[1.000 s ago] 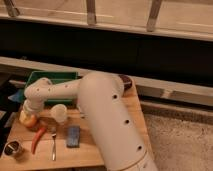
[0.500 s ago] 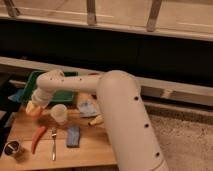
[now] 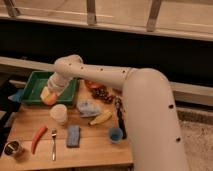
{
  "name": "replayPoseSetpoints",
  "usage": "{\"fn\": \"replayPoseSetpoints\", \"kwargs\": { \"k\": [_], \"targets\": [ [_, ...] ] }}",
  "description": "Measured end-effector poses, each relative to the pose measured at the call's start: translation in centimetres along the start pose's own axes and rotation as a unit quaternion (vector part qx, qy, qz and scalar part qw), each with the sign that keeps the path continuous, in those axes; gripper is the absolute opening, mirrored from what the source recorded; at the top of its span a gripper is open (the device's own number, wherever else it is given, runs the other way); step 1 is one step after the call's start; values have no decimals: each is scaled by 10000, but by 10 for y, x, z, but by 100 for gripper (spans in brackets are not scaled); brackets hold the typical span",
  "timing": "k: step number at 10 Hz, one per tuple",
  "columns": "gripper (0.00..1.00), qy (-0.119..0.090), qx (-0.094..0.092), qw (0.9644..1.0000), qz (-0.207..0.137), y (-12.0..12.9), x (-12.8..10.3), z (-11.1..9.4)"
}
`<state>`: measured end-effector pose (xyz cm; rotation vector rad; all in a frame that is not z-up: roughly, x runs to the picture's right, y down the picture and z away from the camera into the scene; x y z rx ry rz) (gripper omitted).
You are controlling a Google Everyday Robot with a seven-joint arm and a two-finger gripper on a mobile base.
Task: Place apple in paper cup
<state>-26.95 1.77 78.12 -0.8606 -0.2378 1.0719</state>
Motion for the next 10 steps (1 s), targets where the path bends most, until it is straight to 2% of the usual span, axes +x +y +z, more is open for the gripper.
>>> {"fn": "replayPoseSetpoints", "kwargs": {
  "k": [3, 4, 6, 7, 10],
  "targets": [
    [0, -9, 255, 9996, 147, -4, 13, -21],
    [0, 24, 271, 9993, 250, -7, 22, -21],
    [1, 121, 188, 9990, 374, -3, 37, -6],
    [7, 158, 129, 9987, 467, -3, 46, 1],
    [39, 272, 3, 9972, 692, -1, 63, 10]
  ]
}}
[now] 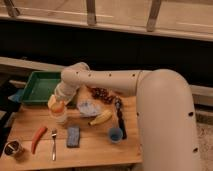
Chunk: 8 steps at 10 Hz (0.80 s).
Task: Place apple in paper cup
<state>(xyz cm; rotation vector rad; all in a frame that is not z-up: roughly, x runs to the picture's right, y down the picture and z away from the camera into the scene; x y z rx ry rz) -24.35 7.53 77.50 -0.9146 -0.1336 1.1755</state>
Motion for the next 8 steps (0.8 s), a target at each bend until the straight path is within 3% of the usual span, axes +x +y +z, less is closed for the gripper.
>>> {"fn": "replayPoseSetpoints", "kwargs": {
  "k": [3, 8],
  "targets": [
    [65, 48, 16, 9999, 126, -3, 8, 1],
    [68, 66, 120, 9997, 178, -5, 10, -2]
  ]
}}
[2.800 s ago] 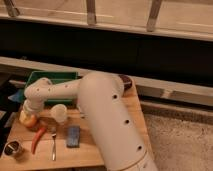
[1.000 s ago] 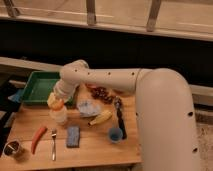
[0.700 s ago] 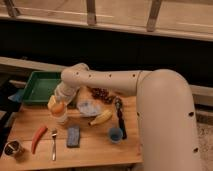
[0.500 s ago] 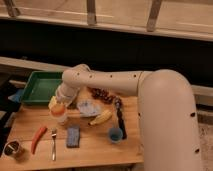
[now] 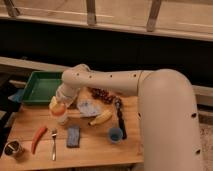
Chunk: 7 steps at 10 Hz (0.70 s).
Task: Place apple in paper cup
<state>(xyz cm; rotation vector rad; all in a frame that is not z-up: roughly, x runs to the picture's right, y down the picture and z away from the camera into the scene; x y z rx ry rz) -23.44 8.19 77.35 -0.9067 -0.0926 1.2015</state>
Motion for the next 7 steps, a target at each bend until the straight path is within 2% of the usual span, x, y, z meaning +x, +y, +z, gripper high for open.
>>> {"fn": "replayPoseSetpoints", "kwargs": {
  "k": [7],
  "targets": [
    [68, -88, 44, 9999, -29, 1, -7, -4]
  ]
}}
